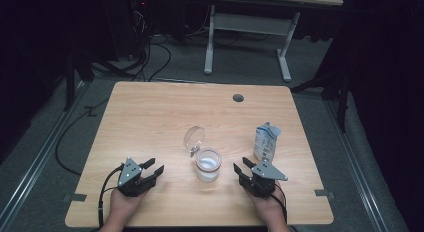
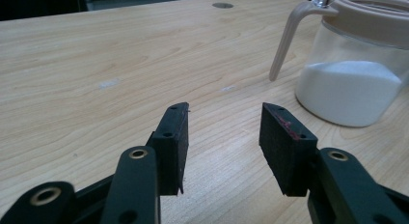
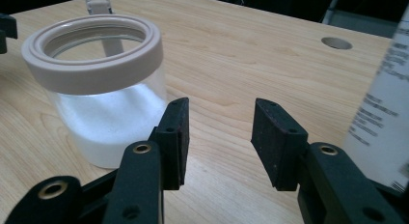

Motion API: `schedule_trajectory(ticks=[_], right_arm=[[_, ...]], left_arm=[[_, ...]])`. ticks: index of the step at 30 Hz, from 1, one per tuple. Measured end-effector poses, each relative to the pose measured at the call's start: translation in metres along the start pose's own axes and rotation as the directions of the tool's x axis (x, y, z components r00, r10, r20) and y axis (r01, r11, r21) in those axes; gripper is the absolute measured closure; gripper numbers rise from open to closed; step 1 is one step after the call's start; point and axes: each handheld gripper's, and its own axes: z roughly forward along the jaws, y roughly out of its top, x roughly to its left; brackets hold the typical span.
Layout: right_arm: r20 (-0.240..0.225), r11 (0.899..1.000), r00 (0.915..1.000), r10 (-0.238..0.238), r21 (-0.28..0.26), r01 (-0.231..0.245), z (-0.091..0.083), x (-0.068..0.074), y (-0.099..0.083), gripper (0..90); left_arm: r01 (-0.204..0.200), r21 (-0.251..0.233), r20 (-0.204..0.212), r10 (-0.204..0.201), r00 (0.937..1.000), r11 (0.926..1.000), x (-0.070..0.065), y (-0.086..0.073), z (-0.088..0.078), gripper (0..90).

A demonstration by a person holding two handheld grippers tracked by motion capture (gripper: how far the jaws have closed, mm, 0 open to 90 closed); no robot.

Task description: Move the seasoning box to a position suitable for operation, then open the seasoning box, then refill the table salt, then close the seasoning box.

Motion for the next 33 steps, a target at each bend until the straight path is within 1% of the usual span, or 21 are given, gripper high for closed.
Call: schedule_trajectory(ticks=[2, 3, 4, 6, 7, 10, 15, 17, 19, 21, 23, 25, 28, 29, 31, 33], right_arm=[[-0.008, 1.0, 1.0, -0.002, 0.006, 0.002, 0.003, 0.003, 0.001, 59.3], [-0.01, 1.0, 0.9999, -0.005, 0.006, 0.005, 0.004, 0.004, 0.001, 60.4], [-0.011, 1.0, 0.9999, -0.002, 0.009, 0.002, 0.005, 0.005, 0.002, 60.7], [-0.023, 1.0, 0.9997, 0.001, 0.008, -0.001, 0.007, 0.007, 0.002, 61.9], [-0.025, 1.0, 0.9997, 0.002, 0.012, -0.002, 0.008, 0.008, 0.003, 62.1], [-0.031, 1.0, 0.9995, -0.006, 0.011, 0.007, 0.01, 0.011, 0.003, 64.5], [-0.06, 1.0, 0.9982, 0.003, 0.016, -0.002, 0.012, 0.011, 0.004, 68.3], [-0.063, 1.0, 0.998, 0.008, 0.021, -0.007, 0.013, 0.011, 0.004, 70.4], [-0.07, 1.0, 0.9976, 0.004, 0.026, -0.002, 0.014, 0.012, 0.004, 73.9], [-0.07, 1.0, 0.9975, -0.004, 0.027, 0.006, 0.015, 0.014, 0.004, 76.9], [-0.074, 0.999, 0.9971, -0.017, 0.032, 0.019, 0.016, 0.017, 0.004, 83.6], [-0.086, 0.999, 0.9961, -0.018, 0.035, 0.021, 0.017, 0.019, 0.004, 90.0], [-0.099, 0.999, 0.9949, -0.02, 0.045, 0.025, 0.019, 0.02, 0.004, 90.0], [-0.101, 0.998, 0.9945, -0.029, 0.046, 0.034, 0.019, 0.022, 0.004, 90.0], [-0.109, 0.998, 0.9934, -0.034, 0.045, 0.039, 0.02, 0.024, 0.004, 90.0], [-0.114, 0.998, 0.9926, -0.041, 0.049, 0.047, 0.021, 0.027, 0.004, 90.0]], left_arm=[[-0.003, 0.024, -0.01, 0.004, 0.9999, 0.9997, -0.001, 0.002, 0.001, 54.7], [0.005, 0.025, -0.014, -0.004, 0.9999, 0.9997, -0.001, 0.002, 0.001, 55.1], [0.022, 0.031, -0.012, -0.022, 0.9997, 0.9993, -0.001, 0.003, 0.002, 55.5], [0.039, 0.035, -0.014, -0.038, 0.9992, 0.9986, -0.001, 0.005, 0.002, 56.5], [0.056, 0.038, -0.011, -0.055, 0.9984, 0.9977, -0.002, 0.006, 0.003, 57.2], [0.074, 0.037, -0.011, -0.074, 0.9972, 0.9966, -0.003, 0.011, 0.005, 60.6], [0.108, 0.031, 0.007, -0.108, 0.9941, 0.9937, -0.007, 0.023, 0.013, 66.9], [0.126, 0.036, 0.011, -0.127, 0.9919, 0.9914, -0.01, 0.029, 0.018, 69.1], [0.134, 0.039, 0.017, -0.135, 0.9907, 0.9902, -0.012, 0.033, 0.022, 72.7], [0.132, 0.037, 0.017, -0.133, 0.991, 0.9905, -0.014, 0.038, 0.025, 75.7], [0.13, 0.037, 0.016, -0.13, 0.9914, 0.9909, -0.017, 0.043, 0.029, 80.3], [0.125, 0.034, 0.013, -0.125, 0.9921, 0.9916, -0.02, 0.048, 0.034, 84.3], [0.127, 0.028, 0.02, -0.128, 0.9916, 0.9915, -0.023, 0.055, 0.04, 88.7], [0.127, 0.027, 0.022, -0.128, 0.9915, 0.9915, -0.024, 0.057, 0.041, 89.6], [0.135, 0.018, 0.034, -0.136, 0.9901, 0.9906, -0.026, 0.063, 0.044, 89.8], [0.135, 0.013, 0.039, -0.135, 0.99, 0.9908, -0.029, 0.069, 0.047, 89.9]])
